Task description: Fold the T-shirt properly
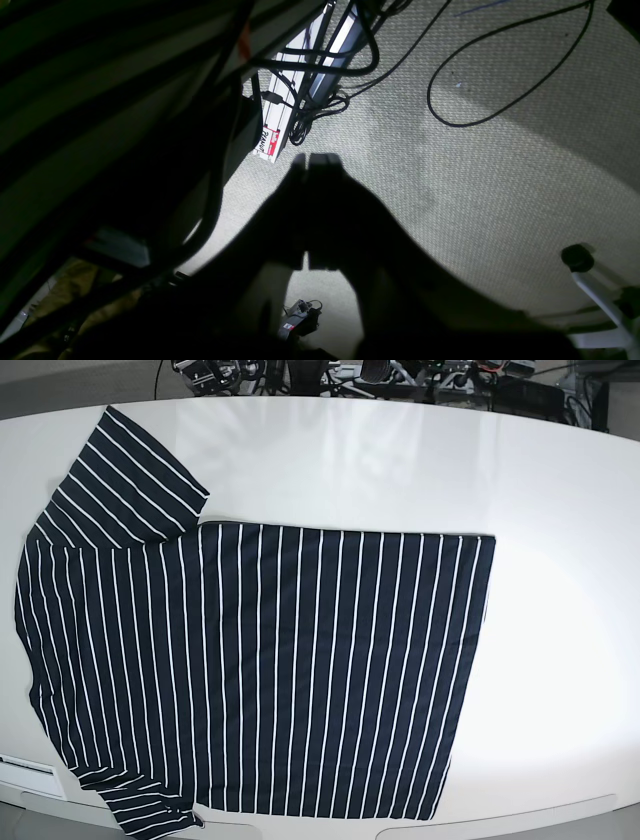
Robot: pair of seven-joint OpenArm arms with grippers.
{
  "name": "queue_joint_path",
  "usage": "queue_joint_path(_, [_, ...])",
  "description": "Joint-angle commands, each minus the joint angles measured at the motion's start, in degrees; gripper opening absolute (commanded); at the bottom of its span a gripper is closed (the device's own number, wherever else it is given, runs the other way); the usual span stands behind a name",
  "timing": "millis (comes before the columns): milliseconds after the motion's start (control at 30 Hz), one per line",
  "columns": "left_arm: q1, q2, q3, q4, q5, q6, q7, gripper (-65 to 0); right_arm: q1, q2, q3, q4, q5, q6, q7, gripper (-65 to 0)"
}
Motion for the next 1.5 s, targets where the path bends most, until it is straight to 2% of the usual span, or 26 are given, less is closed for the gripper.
queue_joint_path(0, [0.3, -0.2, -0.1, 0.1, 0.3, 0.1, -0.4, -65.0, 0.0, 0.0, -0.1, 0.4, 0.2, 0.4, 0.0, -65.0])
queue_joint_path(533, [1.3, -0.2, -0.1, 2.7, 0.4, -1.5, -0.4, -65.0, 0.0, 0.1, -0.1, 0.5, 0.2, 0.4, 0.0, -65.0])
queue_joint_path(667, [4.7, -1.0, -0.1, 8.2, 0.3, -2.6, 1.4, -65.0, -2.2, 1.2, -0.1, 3.3, 0.2, 4.0, -1.6, -65.0])
queue_joint_path(767, [8.7, -2.6, -0.1, 13.1, 0.3, -4.3, 1.4, -65.0, -6.4, 3.2, -0.1, 7.5, 0.2, 4.5, -1.5, -65.0])
queue_joint_path(1033, [22.2, -9.0, 3.4, 29.5, -2.1, -4.5, 1.7, -65.0, -21.7, 11.0, -0.1, 28.4, 0.2, 4.2, -1.5, -65.0])
queue_joint_path(1200, [32.2, -12.8, 4.7, 44.5, -4.0, -3.7, 5.8, -65.0, -32.4, 16.6, 0.0, 45.2, -0.1, -1.0, -2.5, -65.0])
queue_joint_path(1333, [40.2, -16.4, 4.6, 57.4, -4.2, -1.2, 9.2, -65.0, -40.4, 19.6, 0.0, 58.6, -5.7, -4.1, -7.4, -65.0])
queue_joint_path(1467, [48.5, -20.8, 4.6, 69.3, -4.2, -0.3, 9.3, -65.0, -48.4, 22.5, 0.0, 70.1, -9.6, -7.2, -8.0, -65.0])
